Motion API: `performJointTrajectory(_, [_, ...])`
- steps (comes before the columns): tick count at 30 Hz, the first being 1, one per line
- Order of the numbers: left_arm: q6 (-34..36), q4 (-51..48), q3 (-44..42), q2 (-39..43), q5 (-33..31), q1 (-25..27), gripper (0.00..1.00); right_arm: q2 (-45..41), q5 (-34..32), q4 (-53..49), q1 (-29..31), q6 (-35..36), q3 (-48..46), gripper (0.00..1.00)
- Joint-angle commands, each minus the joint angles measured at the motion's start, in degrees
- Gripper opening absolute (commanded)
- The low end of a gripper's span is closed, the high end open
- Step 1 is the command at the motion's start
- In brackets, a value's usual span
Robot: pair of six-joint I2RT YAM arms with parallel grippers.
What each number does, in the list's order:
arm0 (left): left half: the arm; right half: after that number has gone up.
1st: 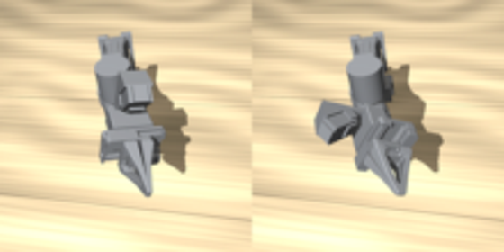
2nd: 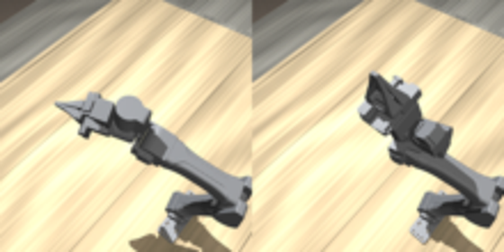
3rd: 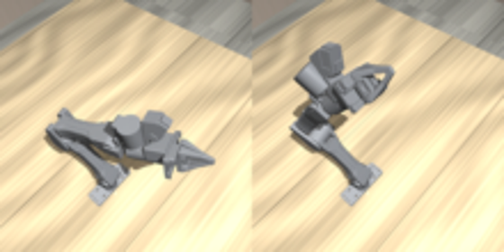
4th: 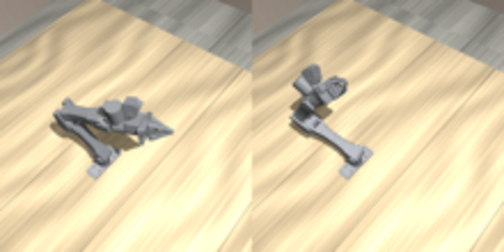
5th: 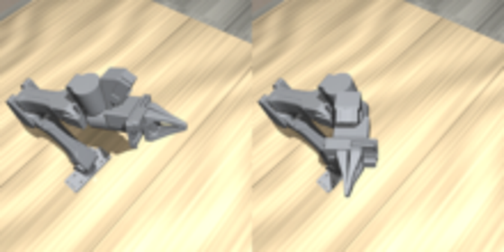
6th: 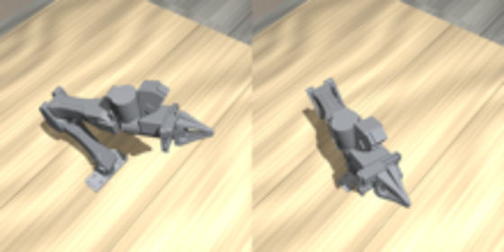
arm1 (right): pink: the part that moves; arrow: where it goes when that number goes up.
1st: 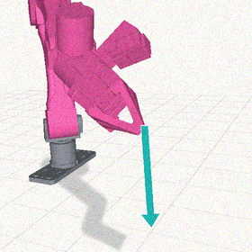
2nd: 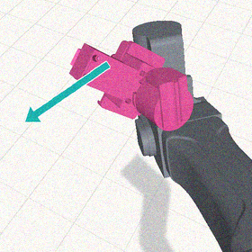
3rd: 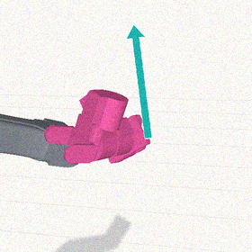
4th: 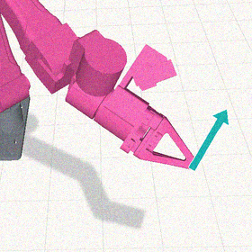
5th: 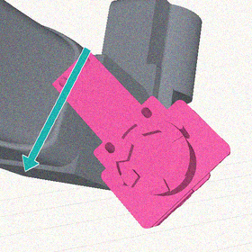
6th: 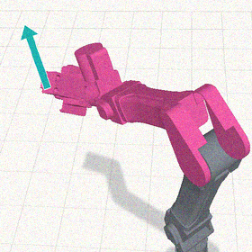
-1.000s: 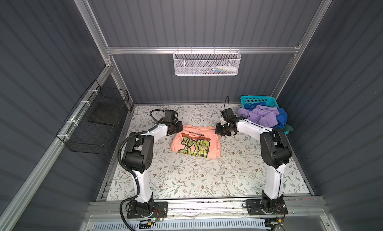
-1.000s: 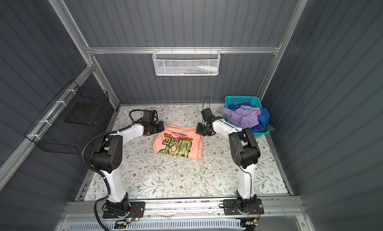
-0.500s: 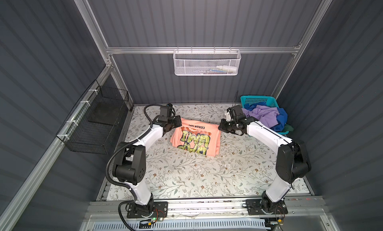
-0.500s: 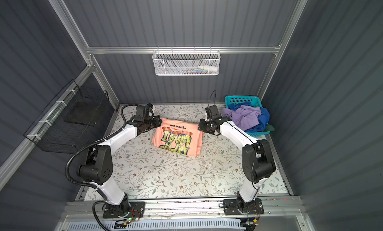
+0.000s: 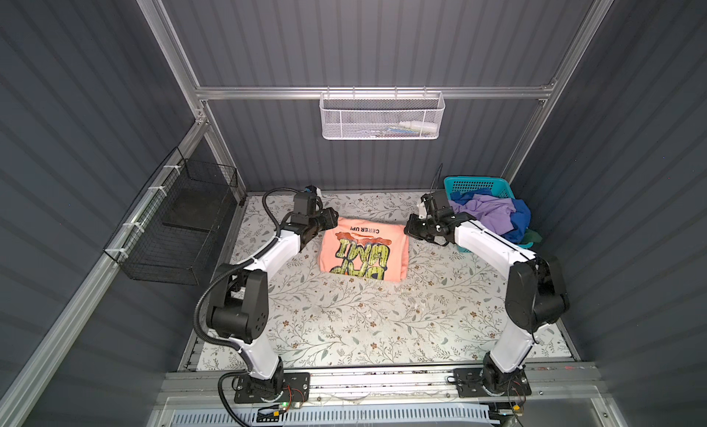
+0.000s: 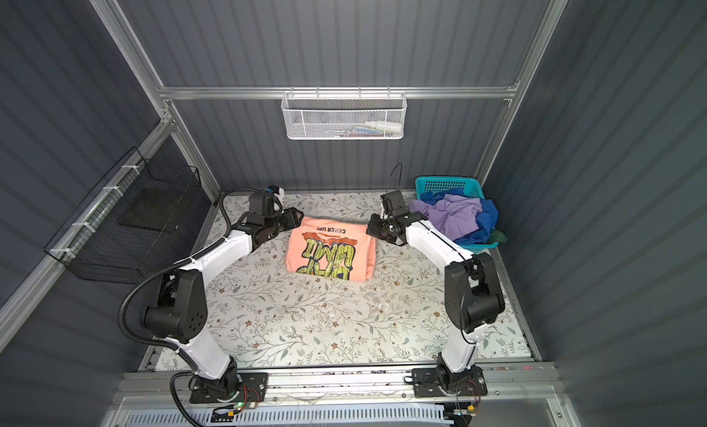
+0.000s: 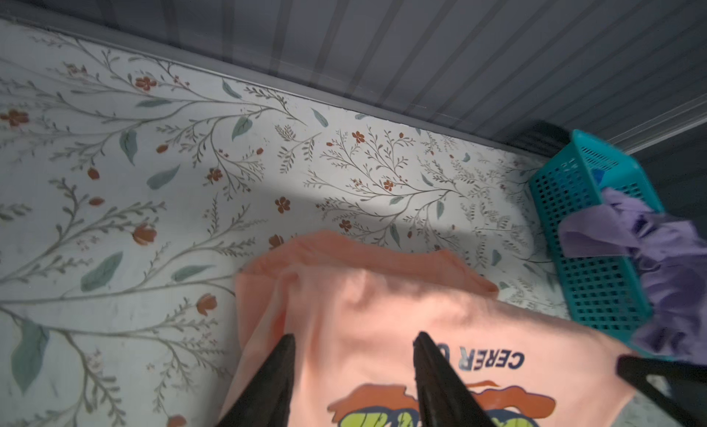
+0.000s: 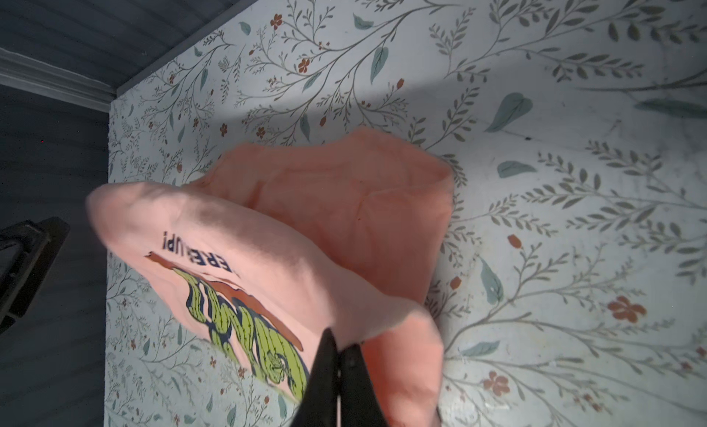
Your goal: Fold and stack the t-shirts
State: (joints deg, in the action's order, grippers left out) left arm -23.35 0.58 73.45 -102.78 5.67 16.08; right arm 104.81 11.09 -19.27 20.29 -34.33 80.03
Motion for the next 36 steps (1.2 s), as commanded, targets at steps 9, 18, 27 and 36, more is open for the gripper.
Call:
performJointTrajectory(9, [6.39, 1.95, 8.23, -10.19, -6.72, -0.34, 1.00, 14.71, -2.81, -6.68, -3.18, 3.20, 14.31, 0.90])
performJointTrajectory(18, [3.11, -0.20, -3.37, -3.30, -3.16, -0.35, 1.00, -0.61, -0.96, -3.37, -3.17, 2.28, 1.18, 0.99])
performJointTrajectory(27, [0.06, -5.61, 1.91, -13.89, 0.80, -0.18, 0.84, -16.42, 5.08, -1.03, -3.07, -1.56, -7.25, 0.99])
performJointTrajectory(36, [-0.76, -4.34, 6.51, -20.63, 4.43, 0.71, 0.27, -23.23, 3.06, -2.62, -3.20, -2.50, -12.47, 0.99])
